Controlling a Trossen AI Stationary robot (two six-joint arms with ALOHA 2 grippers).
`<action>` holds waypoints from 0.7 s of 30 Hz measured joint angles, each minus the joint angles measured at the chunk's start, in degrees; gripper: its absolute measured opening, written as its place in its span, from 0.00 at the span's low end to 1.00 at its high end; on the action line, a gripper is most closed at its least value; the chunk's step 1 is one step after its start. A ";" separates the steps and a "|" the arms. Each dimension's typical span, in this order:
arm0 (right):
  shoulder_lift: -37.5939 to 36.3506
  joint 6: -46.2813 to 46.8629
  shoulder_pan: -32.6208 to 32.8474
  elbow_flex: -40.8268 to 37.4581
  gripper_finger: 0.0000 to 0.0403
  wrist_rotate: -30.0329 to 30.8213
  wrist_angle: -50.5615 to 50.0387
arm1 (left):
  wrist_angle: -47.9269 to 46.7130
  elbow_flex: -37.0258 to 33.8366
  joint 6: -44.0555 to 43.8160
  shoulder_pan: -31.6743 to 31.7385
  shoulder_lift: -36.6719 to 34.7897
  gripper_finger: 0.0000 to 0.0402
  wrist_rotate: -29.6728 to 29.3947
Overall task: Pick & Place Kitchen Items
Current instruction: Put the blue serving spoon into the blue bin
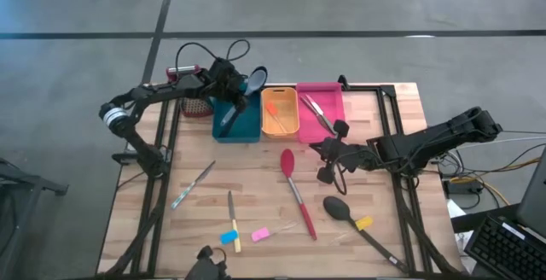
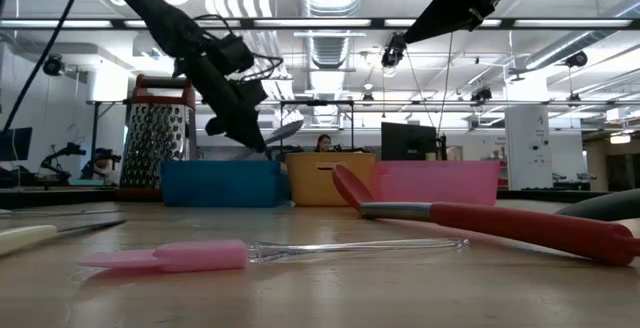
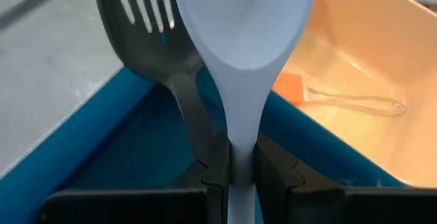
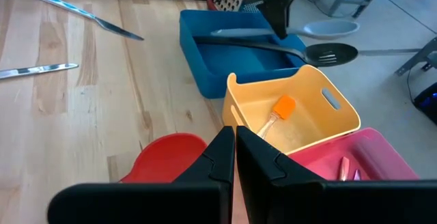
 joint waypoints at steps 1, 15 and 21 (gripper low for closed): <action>0.00 0.00 -0.02 -0.02 0.02 0.00 0.00 | -0.06 0.00 -0.04 0.33 0.39 0.11 0.17; 0.00 -0.02 -0.02 -0.25 0.02 0.00 0.03 | -0.63 0.15 -0.14 3.13 5.06 0.17 3.17; 0.00 -0.02 -0.02 -0.31 0.02 0.02 0.04 | -0.94 0.27 -0.15 3.15 5.07 0.33 3.06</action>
